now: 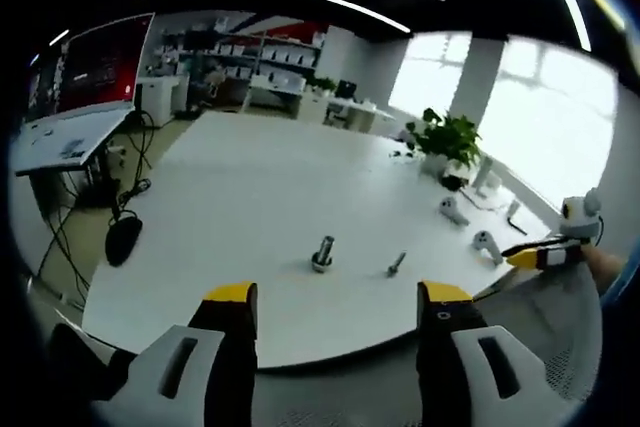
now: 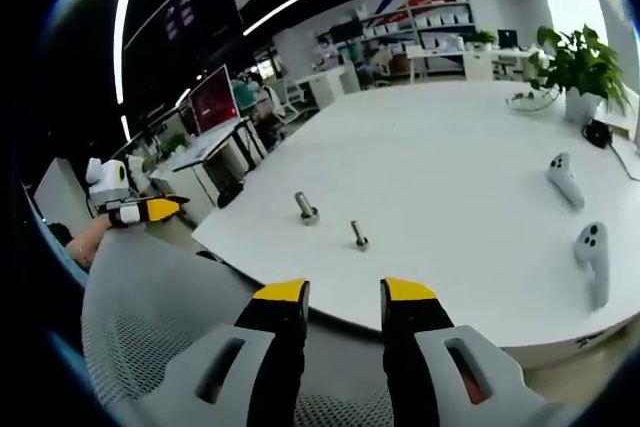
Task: Place the washer onto the threaded stud by aligning its center hole with the stud, sliding it down to the base, and recovering from edge contact or off-axis alignment until the washer reaches the visible bottom stop.
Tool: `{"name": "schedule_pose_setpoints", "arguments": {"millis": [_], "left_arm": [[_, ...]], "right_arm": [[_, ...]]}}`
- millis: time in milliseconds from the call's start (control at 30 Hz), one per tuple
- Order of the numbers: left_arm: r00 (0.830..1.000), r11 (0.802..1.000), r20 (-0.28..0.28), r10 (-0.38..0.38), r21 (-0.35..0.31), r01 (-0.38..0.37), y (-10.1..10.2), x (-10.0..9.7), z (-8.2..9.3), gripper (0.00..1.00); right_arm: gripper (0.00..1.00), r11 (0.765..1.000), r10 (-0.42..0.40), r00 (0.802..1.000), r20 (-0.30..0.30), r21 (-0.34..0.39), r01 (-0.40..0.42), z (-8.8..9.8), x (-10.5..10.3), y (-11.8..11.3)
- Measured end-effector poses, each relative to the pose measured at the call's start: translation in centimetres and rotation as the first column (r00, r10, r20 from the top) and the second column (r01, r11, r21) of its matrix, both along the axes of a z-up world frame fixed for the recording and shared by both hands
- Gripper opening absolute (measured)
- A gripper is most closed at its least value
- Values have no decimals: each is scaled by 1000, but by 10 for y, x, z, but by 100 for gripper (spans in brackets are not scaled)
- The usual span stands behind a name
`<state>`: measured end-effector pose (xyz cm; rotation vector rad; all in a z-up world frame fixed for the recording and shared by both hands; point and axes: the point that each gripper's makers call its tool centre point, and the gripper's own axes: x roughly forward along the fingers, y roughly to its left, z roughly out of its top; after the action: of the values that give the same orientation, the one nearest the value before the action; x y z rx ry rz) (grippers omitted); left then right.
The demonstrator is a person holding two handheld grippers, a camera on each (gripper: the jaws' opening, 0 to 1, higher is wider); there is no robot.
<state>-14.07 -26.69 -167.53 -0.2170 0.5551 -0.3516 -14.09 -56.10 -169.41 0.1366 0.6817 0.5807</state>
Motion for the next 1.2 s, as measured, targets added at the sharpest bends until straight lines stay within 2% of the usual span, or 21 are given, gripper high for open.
{"name": "schedule_pose_setpoints", "arguments": {"millis": [67,333,833,1200], "left_arm": [[1000,1000,-16,3,0,-3,1,-2,-3,57],[1000,1000,-13,20,-12,-20,4,-2,-2,57],[998,1000,-53,20,-3,-21,5,-5,-9,54],[998,998,-44,54,-39,-55,6,-5,-5,55]], "right_arm": [[31,1000,0,1000,0,0,0,0,0,0],[31,1000,-4,1000,-2,5,4,0,-1,0],[31,1000,-3,1000,-21,-8,3,-3,-1,0],[33,999,14,999,-50,-51,-17,-9,-4,-2]]}}
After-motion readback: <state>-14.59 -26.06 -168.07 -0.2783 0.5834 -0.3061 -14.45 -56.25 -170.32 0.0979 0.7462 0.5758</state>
